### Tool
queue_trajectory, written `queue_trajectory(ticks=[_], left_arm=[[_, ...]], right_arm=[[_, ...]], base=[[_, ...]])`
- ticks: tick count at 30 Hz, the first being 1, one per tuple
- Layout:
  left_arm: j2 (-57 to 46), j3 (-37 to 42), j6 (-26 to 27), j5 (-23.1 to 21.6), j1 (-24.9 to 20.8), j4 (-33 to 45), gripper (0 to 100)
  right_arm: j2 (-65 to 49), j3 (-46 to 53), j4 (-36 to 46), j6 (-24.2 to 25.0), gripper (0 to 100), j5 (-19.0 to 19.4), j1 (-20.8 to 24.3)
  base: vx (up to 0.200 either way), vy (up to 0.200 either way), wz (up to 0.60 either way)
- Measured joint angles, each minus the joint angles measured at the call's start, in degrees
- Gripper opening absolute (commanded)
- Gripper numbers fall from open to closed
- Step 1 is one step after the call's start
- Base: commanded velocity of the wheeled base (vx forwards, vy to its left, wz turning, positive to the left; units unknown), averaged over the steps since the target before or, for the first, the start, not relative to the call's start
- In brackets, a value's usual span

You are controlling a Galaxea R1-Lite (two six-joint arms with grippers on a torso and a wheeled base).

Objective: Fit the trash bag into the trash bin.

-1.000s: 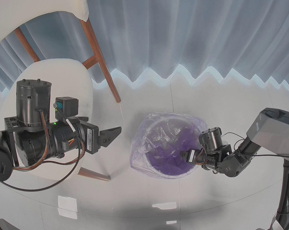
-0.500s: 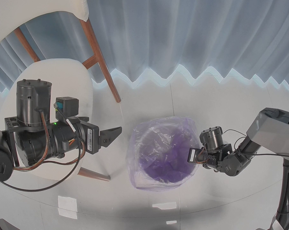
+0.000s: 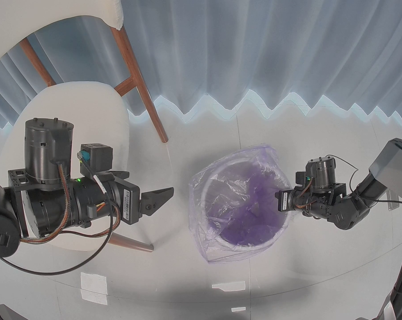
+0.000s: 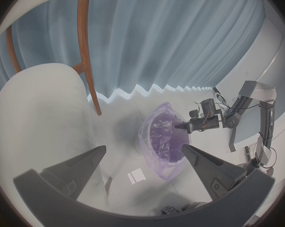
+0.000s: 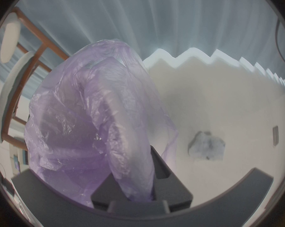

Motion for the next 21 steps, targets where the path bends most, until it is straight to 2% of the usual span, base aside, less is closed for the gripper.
queue_trajectory(ticks=[4,9,21], left_arm=[[0.0,0.2,0.0,0.0,0.0,-0.2,100],[0.3,0.3,0.0,0.0,0.0,-0.7,100],[0.9,0.5,0.0,0.1,0.0,-0.7,100]], right_arm=[[-0.2,-0.1,-3.5,-4.9,0,4.5,-1.8],[0.3,0.2,-7.2,-11.5,0,12.3,-3.5],[4.6,-4.6,-8.2,-12.7,0,13.1,-4.9]], base=[[0.0,0.0,0.0],[0.0,0.0,0.0],[0.0,0.0,0.0]])
